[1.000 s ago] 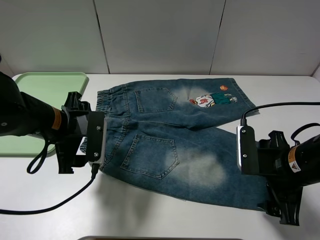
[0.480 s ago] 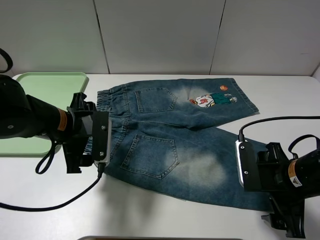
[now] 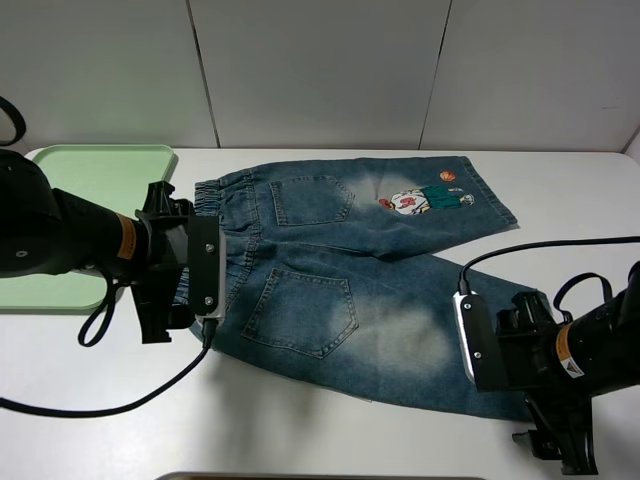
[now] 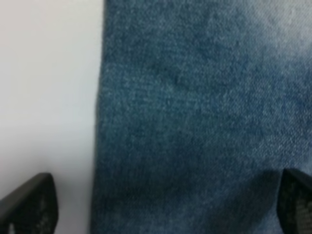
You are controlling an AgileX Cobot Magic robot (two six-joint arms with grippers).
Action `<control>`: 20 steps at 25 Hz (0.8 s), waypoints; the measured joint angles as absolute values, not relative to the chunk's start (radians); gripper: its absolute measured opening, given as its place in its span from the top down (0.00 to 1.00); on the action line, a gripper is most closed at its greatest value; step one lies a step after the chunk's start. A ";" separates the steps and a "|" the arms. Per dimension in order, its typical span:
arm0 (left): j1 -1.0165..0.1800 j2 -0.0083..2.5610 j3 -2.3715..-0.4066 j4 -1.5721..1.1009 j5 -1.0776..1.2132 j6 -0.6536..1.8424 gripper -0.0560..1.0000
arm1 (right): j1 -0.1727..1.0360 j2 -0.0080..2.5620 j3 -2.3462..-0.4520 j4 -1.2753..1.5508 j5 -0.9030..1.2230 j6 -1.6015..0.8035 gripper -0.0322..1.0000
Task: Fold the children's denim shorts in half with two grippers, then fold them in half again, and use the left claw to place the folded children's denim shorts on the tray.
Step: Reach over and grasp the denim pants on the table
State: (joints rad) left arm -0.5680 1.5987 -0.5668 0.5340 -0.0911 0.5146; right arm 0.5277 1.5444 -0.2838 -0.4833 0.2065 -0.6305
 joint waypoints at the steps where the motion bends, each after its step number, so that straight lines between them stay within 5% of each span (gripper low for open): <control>1: -0.568 1.600 -0.567 0.534 -0.093 0.515 0.15 | 0.528 1.546 -0.284 -0.498 0.207 -0.620 0.35; 10: -0.568 1.600 -0.567 0.534 -0.116 0.514 0.15 | 0.528 1.568 -0.279 -0.692 0.248 -0.497 0.97; 20: -0.568 1.600 -0.567 0.534 -0.055 0.513 0.15 | 0.528 1.569 -0.279 -0.742 0.279 -0.487 0.99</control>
